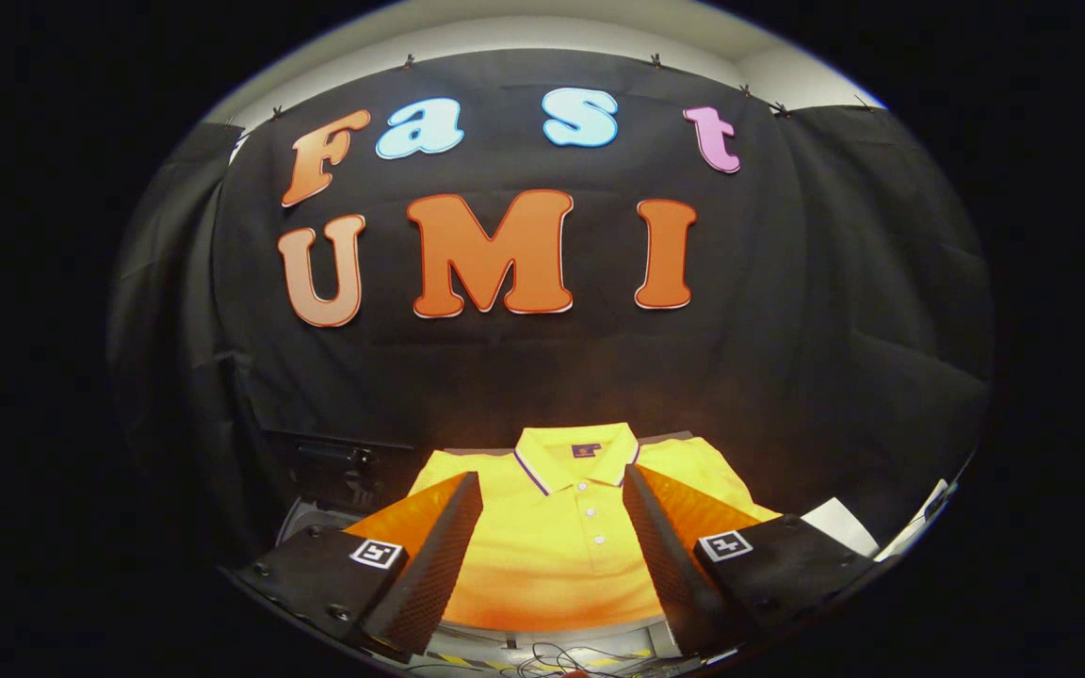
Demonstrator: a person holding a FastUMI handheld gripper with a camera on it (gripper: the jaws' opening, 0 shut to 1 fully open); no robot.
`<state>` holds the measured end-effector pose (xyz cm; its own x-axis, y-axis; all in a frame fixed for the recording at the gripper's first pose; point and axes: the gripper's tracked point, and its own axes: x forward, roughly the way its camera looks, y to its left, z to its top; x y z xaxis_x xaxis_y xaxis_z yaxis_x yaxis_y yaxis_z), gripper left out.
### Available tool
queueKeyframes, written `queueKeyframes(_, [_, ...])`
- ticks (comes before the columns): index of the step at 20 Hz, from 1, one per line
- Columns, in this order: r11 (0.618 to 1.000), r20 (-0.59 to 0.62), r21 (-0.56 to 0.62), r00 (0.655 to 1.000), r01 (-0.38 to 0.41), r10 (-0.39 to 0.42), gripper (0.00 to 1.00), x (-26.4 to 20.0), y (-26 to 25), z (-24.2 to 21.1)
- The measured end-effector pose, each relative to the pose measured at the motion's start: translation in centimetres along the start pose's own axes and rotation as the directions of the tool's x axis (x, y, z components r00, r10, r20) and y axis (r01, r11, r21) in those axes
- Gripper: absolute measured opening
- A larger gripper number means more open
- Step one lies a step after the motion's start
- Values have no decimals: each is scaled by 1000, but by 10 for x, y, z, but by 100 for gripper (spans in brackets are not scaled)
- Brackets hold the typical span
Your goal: Put the clothes into the washing machine and then close the washing machine lid.
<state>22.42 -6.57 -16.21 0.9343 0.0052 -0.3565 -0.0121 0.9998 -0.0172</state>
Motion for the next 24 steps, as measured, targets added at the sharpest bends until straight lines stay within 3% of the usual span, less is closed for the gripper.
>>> queueKeyframes(6, [1000, -151, 12, 988, 14, -12, 98, 79, -26, -43])
queueKeyframes(9, [1000, -264, -5, 964, 31, -31, 98, 110, -41, -69])
queueKeyframes(16, [999, -408, 24, 913, 37, -24, 98, 137, -47, -106])
queueKeyframes(20, [998, -515, 39, 857, 42, -16, 99, 140, -48, -119])
queueKeyframes(24, [1000, -628, 20, 778, 14, 2, 98, 142, -49, -120])
